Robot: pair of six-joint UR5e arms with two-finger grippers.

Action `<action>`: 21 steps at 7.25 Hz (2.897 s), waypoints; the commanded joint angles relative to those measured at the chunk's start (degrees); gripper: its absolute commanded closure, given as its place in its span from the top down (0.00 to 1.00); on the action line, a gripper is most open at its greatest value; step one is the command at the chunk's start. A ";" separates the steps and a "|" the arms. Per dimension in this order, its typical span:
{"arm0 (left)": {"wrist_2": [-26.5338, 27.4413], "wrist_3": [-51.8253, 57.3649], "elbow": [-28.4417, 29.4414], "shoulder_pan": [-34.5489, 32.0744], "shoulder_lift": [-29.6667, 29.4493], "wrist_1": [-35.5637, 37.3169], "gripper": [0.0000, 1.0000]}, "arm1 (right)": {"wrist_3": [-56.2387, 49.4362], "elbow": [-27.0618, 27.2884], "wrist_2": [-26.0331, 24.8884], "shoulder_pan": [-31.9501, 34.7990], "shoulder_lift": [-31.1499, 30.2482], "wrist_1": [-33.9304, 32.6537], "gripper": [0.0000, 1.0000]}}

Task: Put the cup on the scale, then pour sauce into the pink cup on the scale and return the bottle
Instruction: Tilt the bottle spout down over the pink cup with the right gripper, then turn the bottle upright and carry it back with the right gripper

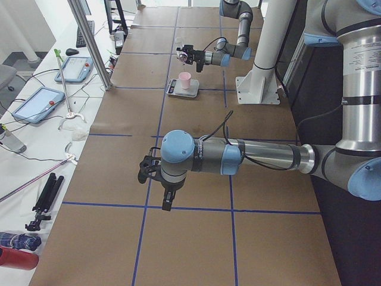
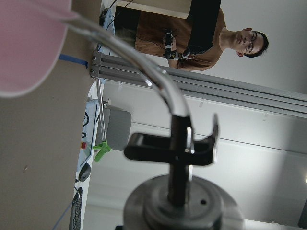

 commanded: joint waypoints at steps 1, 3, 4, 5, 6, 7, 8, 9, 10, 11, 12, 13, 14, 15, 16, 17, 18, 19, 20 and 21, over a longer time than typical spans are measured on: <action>0.00 0.00 -0.03 0.00 0.00 0.00 1.00 | 0.07 0.00 -0.01 0.03 0.00 0.00 0.00; 0.00 0.00 -0.03 0.00 0.00 0.00 1.00 | 0.07 0.00 -0.01 0.04 0.00 0.00 0.00; 0.00 0.00 -0.03 0.00 0.00 0.00 1.00 | -0.02 0.00 -0.01 0.04 0.00 0.00 0.00; 0.00 0.00 -0.03 0.00 0.00 0.00 1.00 | 0.07 0.00 0.07 -0.05 0.00 0.00 0.00; 0.00 0.00 -0.03 0.00 0.00 0.00 1.00 | 0.07 0.09 0.08 -0.05 0.00 0.44 0.00; 0.00 0.00 -0.03 0.00 0.00 0.00 1.00 | 0.24 0.18 0.16 -0.23 0.09 0.96 0.00; 0.00 0.00 -0.12 0.00 0.00 0.00 1.00 | 0.68 0.44 0.51 -0.66 0.00 3.58 0.00; 0.00 0.00 -0.12 0.00 0.00 0.00 1.00 | 0.77 0.27 1.47 -0.84 -0.08 8.04 0.00; -0.09 0.00 -0.12 0.00 0.00 0.00 1.00 | 1.03 0.35 3.05 -0.93 -0.09 11.31 0.00; -0.09 0.00 -0.12 0.09 0.00 0.00 1.00 | 1.21 0.35 3.76 -0.93 -0.17 13.95 0.00; -0.09 0.09 -0.20 0.00 0.00 0.00 1.00 | 2.34 0.09 5.33 -1.02 -0.26 19.89 0.00; -0.09 0.09 -0.29 0.00 0.00 0.00 1.00 | 6.88 0.18 7.70 -1.02 -1.48 26.04 0.00; -0.09 0.00 -0.29 0.00 0.00 -0.09 1.00 | 8.14 1.31 12.25 -0.67 -1.49 30.63 0.00; -0.09 0.00 -0.29 0.00 0.00 -0.09 1.00 | 11.29 2.45 16.03 -0.41 -2.19 33.37 0.00; -0.09 0.09 -0.29 0.00 0.00 -0.09 1.00 | 17.15 4.81 19.03 0.29 -3.15 34.10 0.00; -0.09 0.09 -0.29 0.00 0.00 -0.17 1.00 | 24.78 9.27 19.84 0.39 -6.47 34.19 0.00; -0.09 0.09 -0.29 0.00 0.00 -0.18 1.00 | 27.12 14.19 20.89 0.39 -9.37 34.10 0.00; -0.09 0.09 -0.29 0.00 0.00 -0.18 1.00 | 30.97 16.33 24.82 1.00 -12.19 34.10 0.00; -0.09 0.09 -0.29 0.00 0.00 -0.18 1.00 | 37.01 17.31 27.56 2.48 -13.00 34.19 0.00; -0.09 0.09 -0.29 0.00 0.00 -0.26 1.00 | 40.81 17.49 28.98 4.24 -13.79 34.10 0.00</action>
